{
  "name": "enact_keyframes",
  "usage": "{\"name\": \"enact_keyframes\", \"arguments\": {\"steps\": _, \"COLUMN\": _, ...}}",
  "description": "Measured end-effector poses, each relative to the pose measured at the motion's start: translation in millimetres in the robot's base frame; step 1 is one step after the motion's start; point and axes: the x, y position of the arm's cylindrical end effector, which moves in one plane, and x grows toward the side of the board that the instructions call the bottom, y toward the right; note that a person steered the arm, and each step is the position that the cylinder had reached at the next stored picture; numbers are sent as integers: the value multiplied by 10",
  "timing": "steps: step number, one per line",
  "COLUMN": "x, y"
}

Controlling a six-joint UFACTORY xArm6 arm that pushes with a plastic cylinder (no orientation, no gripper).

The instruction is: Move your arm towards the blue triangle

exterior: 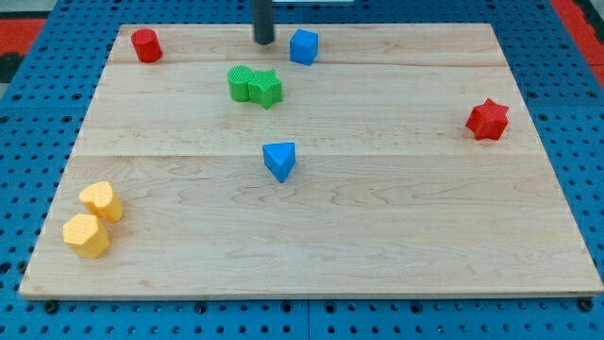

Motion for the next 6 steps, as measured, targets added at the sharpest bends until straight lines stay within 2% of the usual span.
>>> {"name": "enact_keyframes", "arguments": {"steps": 1, "x": 86, "y": -768}}
{"name": "enact_keyframes", "arguments": {"steps": 2, "x": 383, "y": -1422}}
{"name": "enact_keyframes", "arguments": {"steps": 3, "x": 1083, "y": -1296}}
{"name": "enact_keyframes", "arguments": {"steps": 4, "x": 1785, "y": -767}}
{"name": "enact_keyframes", "arguments": {"steps": 5, "x": 2154, "y": -348}}
{"name": "enact_keyframes", "arguments": {"steps": 6, "x": 2336, "y": 71}}
